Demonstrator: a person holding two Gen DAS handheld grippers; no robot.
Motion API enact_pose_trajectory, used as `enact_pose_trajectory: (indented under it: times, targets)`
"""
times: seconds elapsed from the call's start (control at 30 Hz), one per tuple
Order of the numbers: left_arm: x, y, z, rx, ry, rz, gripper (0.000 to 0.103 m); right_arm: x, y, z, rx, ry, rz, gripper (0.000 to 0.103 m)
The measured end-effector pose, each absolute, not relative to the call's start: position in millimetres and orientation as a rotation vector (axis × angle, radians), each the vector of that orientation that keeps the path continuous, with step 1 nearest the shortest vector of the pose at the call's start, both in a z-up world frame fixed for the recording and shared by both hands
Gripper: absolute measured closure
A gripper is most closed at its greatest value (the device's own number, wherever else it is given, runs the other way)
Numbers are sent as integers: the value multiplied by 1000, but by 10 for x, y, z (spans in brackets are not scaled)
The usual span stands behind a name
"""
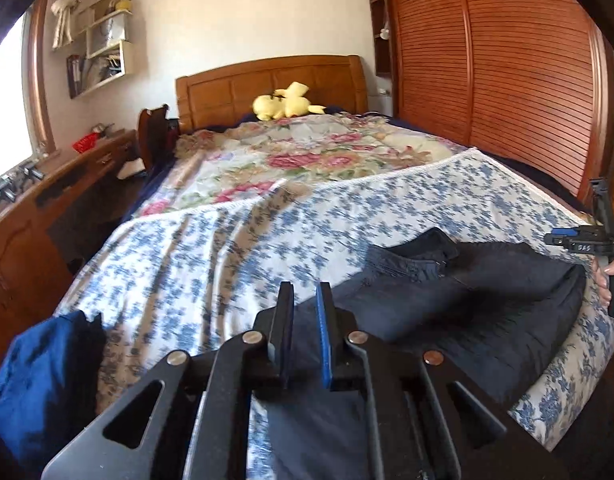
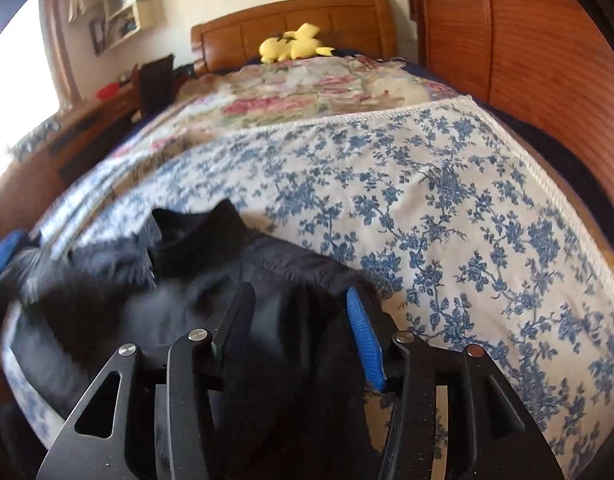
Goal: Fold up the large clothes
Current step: 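Lay the hem over the collar and open both grippers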
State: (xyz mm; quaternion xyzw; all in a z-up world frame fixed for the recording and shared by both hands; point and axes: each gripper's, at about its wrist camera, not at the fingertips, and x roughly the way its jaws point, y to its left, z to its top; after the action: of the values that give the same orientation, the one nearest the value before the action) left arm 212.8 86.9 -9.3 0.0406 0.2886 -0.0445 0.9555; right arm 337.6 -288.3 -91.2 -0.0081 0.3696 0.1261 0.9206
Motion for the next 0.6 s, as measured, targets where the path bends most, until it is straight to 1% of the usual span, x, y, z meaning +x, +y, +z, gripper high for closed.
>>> enact_pose_trajectory:
  times: [0.07, 0.23, 0.43, 0.6]
  targets:
    - [2113, 832, -178, 66, 584, -111, 88, 3258, -2771, -914, -93, 733, 249, 53]
    - [2056, 788, -396, 1, 582, -162, 86, 2968, -2435, -863, -176, 679, 329, 48]
    - [1989, 836, -663, -45, 585, -176, 84, 2831, -2115, -912, -197, 683, 404, 42]
    - [1920, 903, -848, -48, 589, -179, 82, 2786, -2039, -1011, -243, 692, 381, 41]
